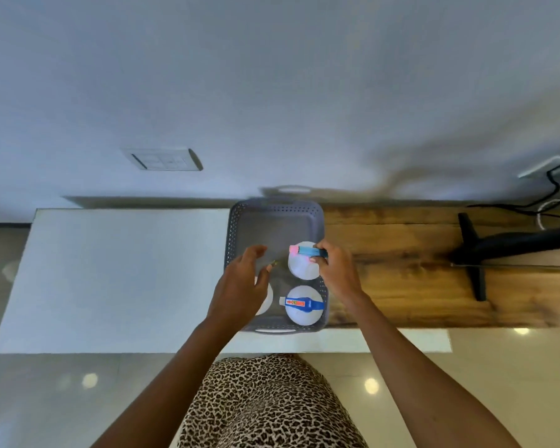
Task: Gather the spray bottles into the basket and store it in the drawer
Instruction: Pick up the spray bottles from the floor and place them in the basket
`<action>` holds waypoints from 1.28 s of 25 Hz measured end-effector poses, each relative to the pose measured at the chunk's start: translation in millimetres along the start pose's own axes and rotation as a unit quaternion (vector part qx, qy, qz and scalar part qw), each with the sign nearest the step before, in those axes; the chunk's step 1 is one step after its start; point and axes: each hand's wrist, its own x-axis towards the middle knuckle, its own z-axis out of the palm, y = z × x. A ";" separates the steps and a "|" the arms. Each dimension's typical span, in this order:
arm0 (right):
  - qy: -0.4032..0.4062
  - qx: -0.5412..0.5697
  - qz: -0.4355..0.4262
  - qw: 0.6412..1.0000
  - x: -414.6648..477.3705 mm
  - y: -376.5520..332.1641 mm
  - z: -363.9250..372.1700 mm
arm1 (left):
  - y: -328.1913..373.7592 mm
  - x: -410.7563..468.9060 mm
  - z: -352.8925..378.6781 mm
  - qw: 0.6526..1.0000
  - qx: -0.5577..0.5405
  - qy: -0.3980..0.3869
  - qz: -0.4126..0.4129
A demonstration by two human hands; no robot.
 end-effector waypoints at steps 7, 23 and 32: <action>-0.066 -0.018 0.001 0.998 26.7 15.9 13.5 | -10.3 21.6 6.7 0.999 0.004 -0.002 -0.041; -0.023 -0.106 -0.062 0.992 3.0 -19.0 9.6 | -35.7 -16.1 -27.3 0.995 -0.040 0.050 -0.077; 0.046 -0.059 -0.192 0.978 -86.5 -151.5 52.3 | -129.3 -128.5 -119.1 0.986 -0.056 0.142 -0.065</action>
